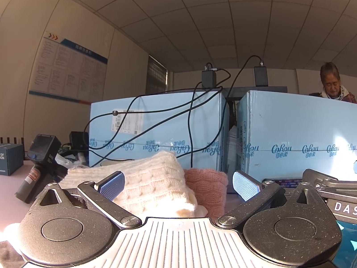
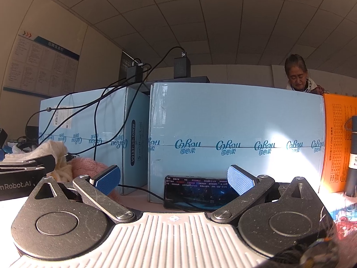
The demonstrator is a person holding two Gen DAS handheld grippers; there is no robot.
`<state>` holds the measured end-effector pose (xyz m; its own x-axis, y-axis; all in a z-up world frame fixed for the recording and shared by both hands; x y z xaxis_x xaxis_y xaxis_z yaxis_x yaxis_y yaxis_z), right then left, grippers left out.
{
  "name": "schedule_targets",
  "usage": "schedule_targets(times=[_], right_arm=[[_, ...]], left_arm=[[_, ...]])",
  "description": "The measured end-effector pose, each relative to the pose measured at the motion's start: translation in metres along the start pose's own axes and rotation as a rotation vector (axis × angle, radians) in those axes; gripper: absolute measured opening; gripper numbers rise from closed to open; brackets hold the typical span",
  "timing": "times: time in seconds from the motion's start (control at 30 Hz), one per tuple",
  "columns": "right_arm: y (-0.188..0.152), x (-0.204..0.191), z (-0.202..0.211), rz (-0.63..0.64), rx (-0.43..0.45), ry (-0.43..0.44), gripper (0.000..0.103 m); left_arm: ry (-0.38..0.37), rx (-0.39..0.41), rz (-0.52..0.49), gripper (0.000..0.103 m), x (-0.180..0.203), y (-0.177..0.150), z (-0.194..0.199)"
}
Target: Fold clothes
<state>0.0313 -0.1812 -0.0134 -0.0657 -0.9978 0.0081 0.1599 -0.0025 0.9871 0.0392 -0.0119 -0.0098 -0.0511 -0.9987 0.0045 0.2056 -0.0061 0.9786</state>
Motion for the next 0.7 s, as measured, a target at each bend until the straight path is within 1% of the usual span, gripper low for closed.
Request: schedule_targets(times=[0.17,0.33,0.5,0.6,0.7], right_arm=[[0.004,0.020,0.019,-0.046,0.026,-0.059,0.103],[0.011,0.054,0.047,-0.098,0.010,-0.151,0.103],[0.008,0.103,0.082,-0.174,-0.035,-0.266,0.103],[0.003,0.135,0.105,-0.211,-0.054,-0.346,0.103],[-0.004,0.167,0.125,-0.246,-0.074,-0.430,0.103]], left_arm=[[-0.064,-0.007,-0.023,0.103,0.013,0.002,0.005],[-0.128,-0.014,-0.045,0.103,0.027,0.005,0.010],[-0.289,-0.038,-0.070,0.103,0.065,0.010,0.019],[-0.409,-0.047,-0.101,0.103,0.098,0.012,0.022],[-0.523,-0.072,-0.107,0.103,0.131,0.013,0.022]])
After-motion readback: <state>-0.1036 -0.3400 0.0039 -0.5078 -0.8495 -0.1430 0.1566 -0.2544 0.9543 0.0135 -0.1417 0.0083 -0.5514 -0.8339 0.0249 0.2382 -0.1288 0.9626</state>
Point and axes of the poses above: each gripper's, at about its wrist camera, not at the fingertips, and z roughly against the way its jaws point, x to its right, y to its top, the point moved 3 cm from there along -z, roughly the way its jaws point, and after that the axes turned 12 degrees about -x, right-handed, at the moved point
